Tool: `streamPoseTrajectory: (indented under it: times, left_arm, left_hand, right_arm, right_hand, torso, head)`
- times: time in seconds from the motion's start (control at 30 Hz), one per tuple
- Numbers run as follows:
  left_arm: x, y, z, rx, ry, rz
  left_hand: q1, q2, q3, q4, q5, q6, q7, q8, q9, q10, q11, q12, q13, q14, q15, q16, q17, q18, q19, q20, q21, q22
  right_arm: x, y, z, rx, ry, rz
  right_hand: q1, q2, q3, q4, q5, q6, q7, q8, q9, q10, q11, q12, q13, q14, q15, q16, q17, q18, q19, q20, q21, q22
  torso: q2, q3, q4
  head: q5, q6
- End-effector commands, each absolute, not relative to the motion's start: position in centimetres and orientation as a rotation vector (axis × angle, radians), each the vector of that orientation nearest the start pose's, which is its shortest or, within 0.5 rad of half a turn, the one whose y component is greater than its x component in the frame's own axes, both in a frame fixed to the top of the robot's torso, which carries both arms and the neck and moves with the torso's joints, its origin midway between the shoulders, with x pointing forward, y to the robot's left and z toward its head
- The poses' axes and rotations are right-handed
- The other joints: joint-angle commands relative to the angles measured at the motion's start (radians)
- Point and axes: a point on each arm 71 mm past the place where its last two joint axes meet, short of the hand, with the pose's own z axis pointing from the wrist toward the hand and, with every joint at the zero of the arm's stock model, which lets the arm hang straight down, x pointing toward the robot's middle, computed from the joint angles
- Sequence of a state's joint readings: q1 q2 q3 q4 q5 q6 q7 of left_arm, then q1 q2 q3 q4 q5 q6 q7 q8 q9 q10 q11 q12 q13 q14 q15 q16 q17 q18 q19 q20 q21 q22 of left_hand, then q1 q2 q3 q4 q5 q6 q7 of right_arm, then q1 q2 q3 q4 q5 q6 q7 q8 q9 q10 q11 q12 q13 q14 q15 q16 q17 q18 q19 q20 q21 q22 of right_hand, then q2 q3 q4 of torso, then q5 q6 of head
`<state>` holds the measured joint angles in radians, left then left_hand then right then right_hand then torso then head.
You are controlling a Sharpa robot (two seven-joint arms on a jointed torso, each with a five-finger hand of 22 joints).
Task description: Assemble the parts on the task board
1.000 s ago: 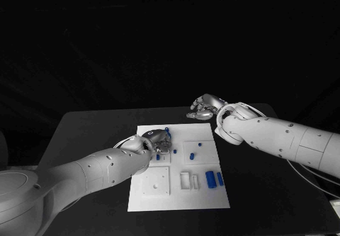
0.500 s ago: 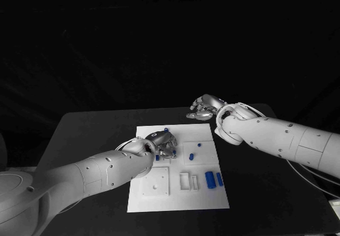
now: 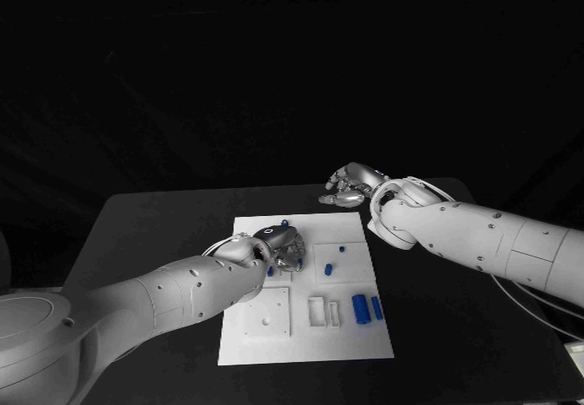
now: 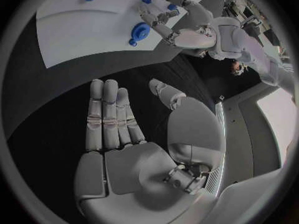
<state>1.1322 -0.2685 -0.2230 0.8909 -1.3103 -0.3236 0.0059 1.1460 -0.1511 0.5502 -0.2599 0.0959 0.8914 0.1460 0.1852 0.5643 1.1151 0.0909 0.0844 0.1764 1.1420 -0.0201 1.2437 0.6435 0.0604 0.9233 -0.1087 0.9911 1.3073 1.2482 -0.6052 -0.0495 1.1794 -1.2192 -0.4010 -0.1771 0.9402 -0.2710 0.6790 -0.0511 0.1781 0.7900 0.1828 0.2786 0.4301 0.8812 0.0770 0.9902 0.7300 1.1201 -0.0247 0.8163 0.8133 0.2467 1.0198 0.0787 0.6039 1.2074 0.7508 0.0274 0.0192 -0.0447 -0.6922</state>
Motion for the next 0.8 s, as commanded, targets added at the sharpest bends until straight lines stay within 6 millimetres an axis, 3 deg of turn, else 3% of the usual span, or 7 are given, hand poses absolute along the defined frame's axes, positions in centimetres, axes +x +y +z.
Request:
streamPoseTrajectory:
  times: [0.03,0.33,0.8]
  left_arm:
    - [52.82,7.10,-29.89,0.243,1.856,-0.649]
    - [52.81,6.97,-30.03,0.256,1.874,-0.639]
    - [52.73,6.61,-30.15,0.273,1.886,-0.641]
  left_hand:
    - [0.001,0.015,-0.001,-0.006,-0.005,0.006,0.002,0.006,-0.002,0.006,0.000,0.000,0.000,-0.003,-0.002,0.003,0.000,0.075,-0.001,-0.005,-0.002,0.017]
    - [0.006,0.034,0.000,-0.009,-0.002,0.025,0.007,0.020,-0.003,0.028,0.005,0.006,0.003,0.003,0.003,0.010,0.000,0.074,0.004,-0.006,0.002,0.017]
    - [0.002,0.058,-0.003,-0.007,0.000,0.055,-0.005,0.038,-0.005,0.075,-0.005,0.029,0.014,0.020,-0.008,0.029,0.006,0.076,0.016,-0.013,0.013,0.018]
  right_arm:
    - [55.64,-18.88,-18.25,0.176,1.644,0.578]
    - [55.65,-18.87,-18.25,0.177,1.644,0.579]
    - [55.68,-18.68,-18.26,0.175,1.645,0.582]
  right_hand:
    - [-0.004,0.005,-0.002,-0.004,0.001,0.000,0.005,0.006,0.001,-0.008,0.001,0.006,-0.001,0.010,0.000,-0.006,0.002,0.015,0.000,0.006,-0.004,0.001]
    - [-0.004,0.005,-0.002,-0.004,0.001,0.000,0.005,0.006,0.001,-0.008,0.001,0.007,-0.003,0.011,0.000,-0.007,0.003,0.015,0.000,0.006,-0.004,0.001]
    - [-0.005,0.005,-0.002,-0.004,0.001,0.000,0.005,0.007,0.000,-0.008,0.001,0.009,-0.005,0.011,0.000,-0.009,0.004,0.015,0.001,0.006,-0.005,0.001]
  torso:
    - [0.000,-0.0005,-0.0008]
    - [0.000,-0.0003,0.0013]
    - [0.000,-0.0012,0.0005]
  head:
    - [0.000,-0.001]
    - [-0.003,-0.003]
    - [-0.003,-0.002]
